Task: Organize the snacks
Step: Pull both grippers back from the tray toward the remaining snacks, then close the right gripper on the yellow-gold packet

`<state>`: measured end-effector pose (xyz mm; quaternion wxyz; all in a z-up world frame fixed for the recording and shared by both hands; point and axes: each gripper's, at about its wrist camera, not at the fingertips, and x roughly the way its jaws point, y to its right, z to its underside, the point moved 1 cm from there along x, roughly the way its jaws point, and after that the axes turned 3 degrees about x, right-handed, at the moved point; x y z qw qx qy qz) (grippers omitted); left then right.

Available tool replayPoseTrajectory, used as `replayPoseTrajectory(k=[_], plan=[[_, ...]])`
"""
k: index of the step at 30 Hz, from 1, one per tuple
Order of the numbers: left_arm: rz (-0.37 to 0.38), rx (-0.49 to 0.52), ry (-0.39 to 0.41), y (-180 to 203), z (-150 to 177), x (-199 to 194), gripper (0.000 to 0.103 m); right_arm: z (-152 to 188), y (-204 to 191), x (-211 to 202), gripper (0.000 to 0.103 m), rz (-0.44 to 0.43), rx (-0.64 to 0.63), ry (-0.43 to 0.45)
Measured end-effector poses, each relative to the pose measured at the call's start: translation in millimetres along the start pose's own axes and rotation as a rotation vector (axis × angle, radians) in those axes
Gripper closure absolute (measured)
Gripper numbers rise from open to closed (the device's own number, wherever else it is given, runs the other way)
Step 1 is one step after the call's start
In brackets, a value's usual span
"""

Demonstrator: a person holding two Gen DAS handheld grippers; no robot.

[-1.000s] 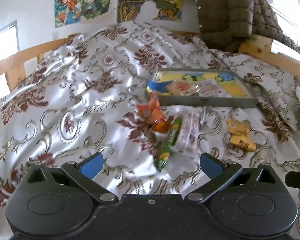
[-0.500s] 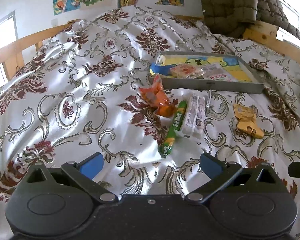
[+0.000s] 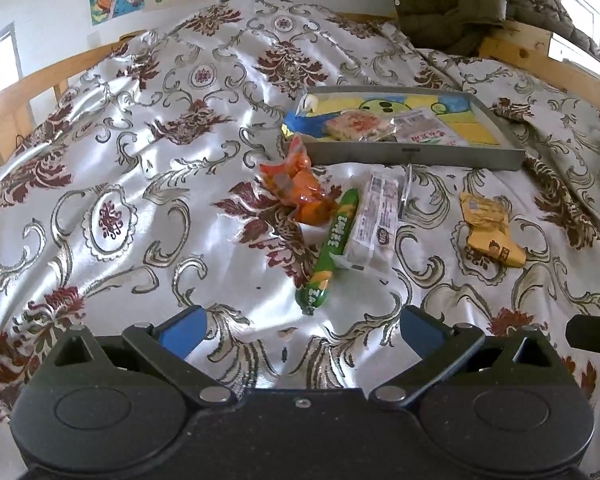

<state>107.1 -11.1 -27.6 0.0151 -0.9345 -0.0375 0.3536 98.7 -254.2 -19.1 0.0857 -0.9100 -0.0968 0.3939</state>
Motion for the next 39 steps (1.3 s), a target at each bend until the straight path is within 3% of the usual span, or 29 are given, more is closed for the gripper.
replayPoseTrajectory(k=[21, 31, 39], plan=[[0.036, -0.025, -0.066, 8, -44, 25, 0.001, -22, 0, 6, 0.0, 0.015, -0.033, 0.135], [0.026, 0.004, 0.002, 11, -84, 26, 0.001, -55, -4, 10, 0.0, 0.029, -0.07, 0.252], [0.06, -0.03, 0.069, 10, -90, 28, 0.001, -68, -8, 26, 0.0, 0.046, -0.089, 0.278]])
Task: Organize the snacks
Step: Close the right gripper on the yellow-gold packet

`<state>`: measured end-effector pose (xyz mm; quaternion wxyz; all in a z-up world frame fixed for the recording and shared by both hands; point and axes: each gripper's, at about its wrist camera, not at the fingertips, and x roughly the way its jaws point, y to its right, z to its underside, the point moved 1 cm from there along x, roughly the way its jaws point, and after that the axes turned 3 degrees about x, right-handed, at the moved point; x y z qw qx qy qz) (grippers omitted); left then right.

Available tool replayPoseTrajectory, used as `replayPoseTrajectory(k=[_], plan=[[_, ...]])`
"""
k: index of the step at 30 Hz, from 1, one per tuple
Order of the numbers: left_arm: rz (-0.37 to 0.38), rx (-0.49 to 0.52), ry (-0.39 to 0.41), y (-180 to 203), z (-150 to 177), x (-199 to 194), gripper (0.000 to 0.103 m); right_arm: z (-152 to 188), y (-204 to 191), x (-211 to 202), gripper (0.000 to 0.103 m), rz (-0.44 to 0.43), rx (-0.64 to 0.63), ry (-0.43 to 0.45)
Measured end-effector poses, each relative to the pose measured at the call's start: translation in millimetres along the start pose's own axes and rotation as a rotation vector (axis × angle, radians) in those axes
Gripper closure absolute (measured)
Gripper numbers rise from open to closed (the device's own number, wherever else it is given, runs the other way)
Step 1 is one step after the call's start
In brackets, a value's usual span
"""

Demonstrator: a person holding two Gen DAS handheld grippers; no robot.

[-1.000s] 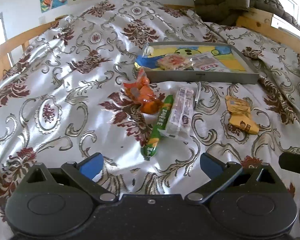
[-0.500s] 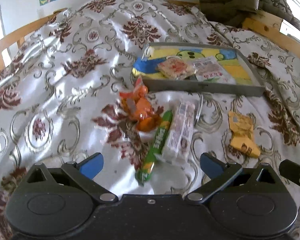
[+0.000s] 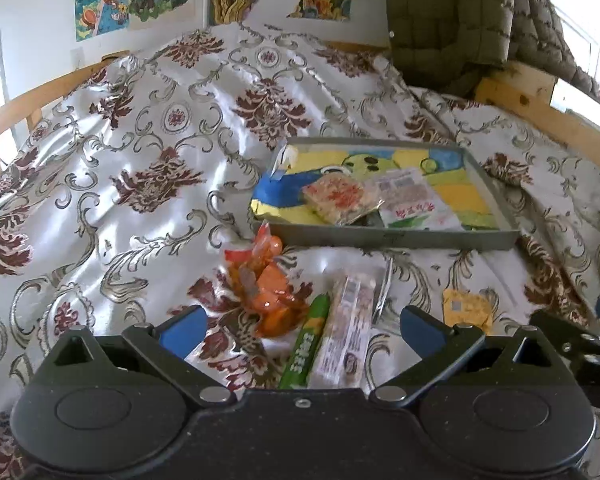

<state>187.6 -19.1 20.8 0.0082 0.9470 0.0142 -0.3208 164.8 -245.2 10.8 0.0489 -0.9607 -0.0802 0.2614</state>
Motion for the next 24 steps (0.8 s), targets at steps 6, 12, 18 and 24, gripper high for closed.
replayPoseTrajectory(k=[6, 12, 18, 24], plan=[[0.027, 0.017, 0.014, -2, 3, 9, 0.001, 5, -7, 12, 0.0, 0.003, -0.032, 0.001], [0.063, 0.009, 0.012, -10, 9, 24, 0.001, 14, -9, 30, 0.0, 0.028, -0.066, -0.027], [0.088, 0.04, 0.003, -8, 12, 44, 0.001, 24, -11, 50, 0.0, 0.028, -0.118, -0.064], [0.098, 0.105, 0.011, -1, 8, 55, 0.001, 26, -12, 71, 0.001, -0.006, -0.123, -0.106]])
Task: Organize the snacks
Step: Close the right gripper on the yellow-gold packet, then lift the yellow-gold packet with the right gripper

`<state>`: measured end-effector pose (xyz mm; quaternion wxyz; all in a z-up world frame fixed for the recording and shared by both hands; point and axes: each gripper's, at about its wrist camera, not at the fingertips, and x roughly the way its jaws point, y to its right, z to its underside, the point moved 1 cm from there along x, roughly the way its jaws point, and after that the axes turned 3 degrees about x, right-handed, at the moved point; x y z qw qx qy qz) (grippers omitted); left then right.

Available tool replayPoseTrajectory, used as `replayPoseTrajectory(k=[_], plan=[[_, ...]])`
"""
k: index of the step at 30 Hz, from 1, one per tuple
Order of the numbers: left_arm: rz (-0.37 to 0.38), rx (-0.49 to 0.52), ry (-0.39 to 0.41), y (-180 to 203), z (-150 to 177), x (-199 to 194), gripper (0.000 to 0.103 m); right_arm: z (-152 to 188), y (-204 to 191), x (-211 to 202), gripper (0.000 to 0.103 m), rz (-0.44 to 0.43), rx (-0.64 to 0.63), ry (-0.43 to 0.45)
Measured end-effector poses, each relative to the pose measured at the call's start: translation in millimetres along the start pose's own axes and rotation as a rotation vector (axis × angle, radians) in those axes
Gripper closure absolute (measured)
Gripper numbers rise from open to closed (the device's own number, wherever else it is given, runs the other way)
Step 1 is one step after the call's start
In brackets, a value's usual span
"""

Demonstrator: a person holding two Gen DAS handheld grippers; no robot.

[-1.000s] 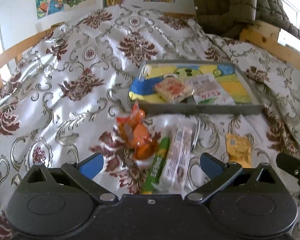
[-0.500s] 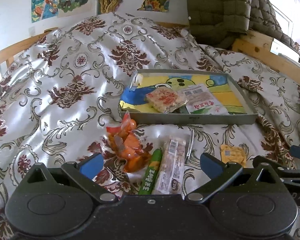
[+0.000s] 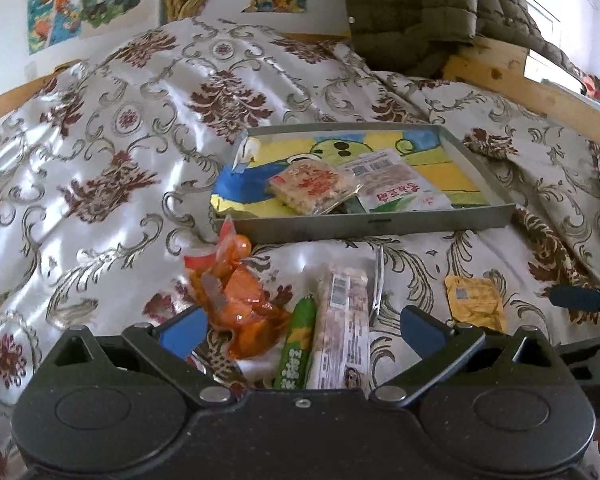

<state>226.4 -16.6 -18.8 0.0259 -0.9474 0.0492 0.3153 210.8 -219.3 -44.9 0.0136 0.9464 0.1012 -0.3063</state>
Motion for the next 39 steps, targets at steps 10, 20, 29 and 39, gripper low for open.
replayPoseTrajectory(k=[10, 20, 29, 39], plan=[[0.009, 0.053, 0.007, 10, -13, 10, 0.001, 4, -8, 23, 0.013, -0.005, -0.032, -0.077], [0.16, 0.186, 0.001, 48, -35, 52, 0.004, 15, 9, 27, 0.03, -0.027, 0.038, -0.102], [0.285, 0.245, -0.082, 63, -41, 86, 0.054, 16, 18, 23, 0.033, -0.048, 0.068, -0.087], [0.21, 0.206, -0.105, 55, -42, 100, 0.062, 26, 22, -3, 0.035, -0.029, 0.079, -0.053]])
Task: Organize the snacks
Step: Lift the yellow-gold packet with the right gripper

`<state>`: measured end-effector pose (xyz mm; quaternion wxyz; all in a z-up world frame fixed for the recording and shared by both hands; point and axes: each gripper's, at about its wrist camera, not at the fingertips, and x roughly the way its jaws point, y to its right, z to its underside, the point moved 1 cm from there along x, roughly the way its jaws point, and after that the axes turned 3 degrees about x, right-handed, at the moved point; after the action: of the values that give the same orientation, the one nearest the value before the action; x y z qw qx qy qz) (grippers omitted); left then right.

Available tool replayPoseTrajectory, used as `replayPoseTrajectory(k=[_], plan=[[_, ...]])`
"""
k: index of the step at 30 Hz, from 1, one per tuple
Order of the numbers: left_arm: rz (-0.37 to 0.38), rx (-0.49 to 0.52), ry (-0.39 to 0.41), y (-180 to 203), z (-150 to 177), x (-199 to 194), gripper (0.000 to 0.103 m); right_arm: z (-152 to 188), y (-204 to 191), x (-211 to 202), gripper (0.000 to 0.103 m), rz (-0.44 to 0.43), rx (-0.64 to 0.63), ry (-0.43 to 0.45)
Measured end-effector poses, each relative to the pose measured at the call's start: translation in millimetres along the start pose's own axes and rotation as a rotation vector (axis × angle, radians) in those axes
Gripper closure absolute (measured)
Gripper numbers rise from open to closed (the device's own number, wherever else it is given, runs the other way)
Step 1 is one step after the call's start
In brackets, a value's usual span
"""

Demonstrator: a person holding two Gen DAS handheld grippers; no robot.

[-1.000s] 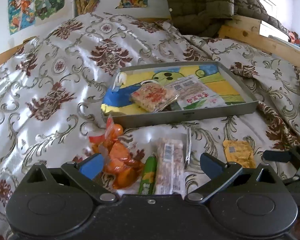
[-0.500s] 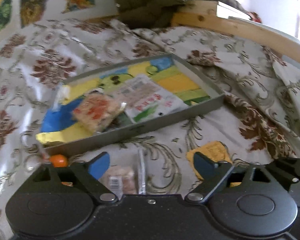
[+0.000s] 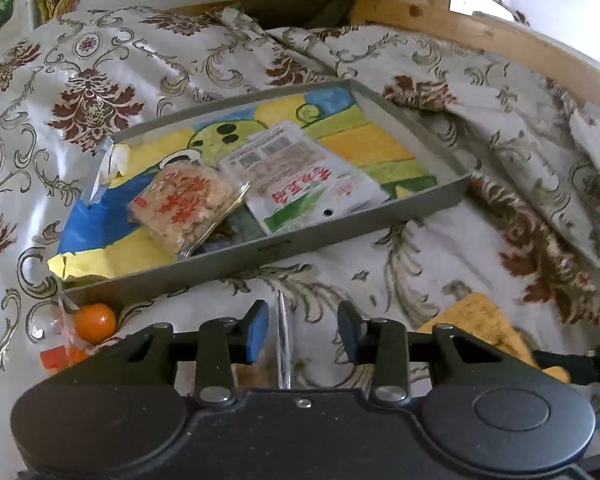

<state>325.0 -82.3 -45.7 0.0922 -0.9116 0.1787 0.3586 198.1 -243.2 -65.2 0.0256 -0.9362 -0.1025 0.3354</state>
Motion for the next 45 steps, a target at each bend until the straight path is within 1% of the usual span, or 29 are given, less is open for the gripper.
replayPoseTrajectory(k=[3, 4, 5, 6, 7, 8, 9, 11, 13, 15, 20, 23, 25, 31, 34, 42, 45], plan=[[-0.017, 0.009, -0.029, -3, 3, 12, 0.062, 2, -4, 0, 0.035, 0.003, -0.006, -0.003], [-0.034, 0.016, -0.049, -3, 3, 17, 0.067, 2, -5, 0, 0.035, 0.005, -0.011, -0.003], [-0.046, 0.021, -0.063, -3, 3, 20, 0.076, 2, -6, 0, 0.035, 0.009, -0.015, -0.007], [-0.044, 0.022, -0.073, -3, 2, 21, 0.08, 1, -7, 1, 0.035, 0.013, -0.018, -0.011], [-0.034, 0.018, -0.081, -3, 2, 21, 0.09, 1, -8, 1, 0.035, 0.016, -0.022, -0.013], [-0.027, 0.014, -0.08, -3, 4, 19, 0.093, 1, -9, 1, 0.035, 0.02, -0.025, -0.015], [-0.018, 0.015, -0.076, -1, 7, 17, 0.093, 1, -9, 0, 0.035, 0.023, -0.026, -0.017], [-0.005, 0.057, -0.067, 6, 15, 11, 0.096, 2, -11, -1, 0.035, 0.031, -0.033, -0.016], [0.003, 0.099, -0.064, 15, 24, 3, 0.096, 6, -12, -4, 0.035, 0.036, -0.037, -0.018], [0.012, 0.106, -0.078, 22, 33, -4, 0.096, 9, -13, -9, 0.035, 0.037, -0.046, -0.018], [0.053, 0.076, -0.103, 31, 55, -30, 0.097, 11, -9, -17, 0.035, 0.036, -0.047, -0.015], [0.076, 0.056, -0.121, 32, 64, -35, 0.096, 10, -8, -14, 0.034, 0.034, -0.035, -0.021], [0.076, 0.067, -0.116, 33, 66, -36, 0.096, 7, -9, -10, 0.033, 0.033, -0.033, -0.026], [0.093, 0.023, -0.124, 25, 68, -30, 0.094, -1, -13, 2, 0.033, 0.032, -0.052, -0.046], [0.096, 0.014, -0.119, 24, 69, -31, 0.094, 1, -13, 7, 0.035, 0.029, -0.053, -0.061], [0.089, 0.0, -0.108, 30, 73, -42, 0.097, 9, -11, -10, 0.04, 0.024, -0.059, -0.038], [0.1, -0.02, -0.107, 34, 77, -50, 0.098, 12, -10, -19, 0.041, 0.021, -0.05, -0.029]])
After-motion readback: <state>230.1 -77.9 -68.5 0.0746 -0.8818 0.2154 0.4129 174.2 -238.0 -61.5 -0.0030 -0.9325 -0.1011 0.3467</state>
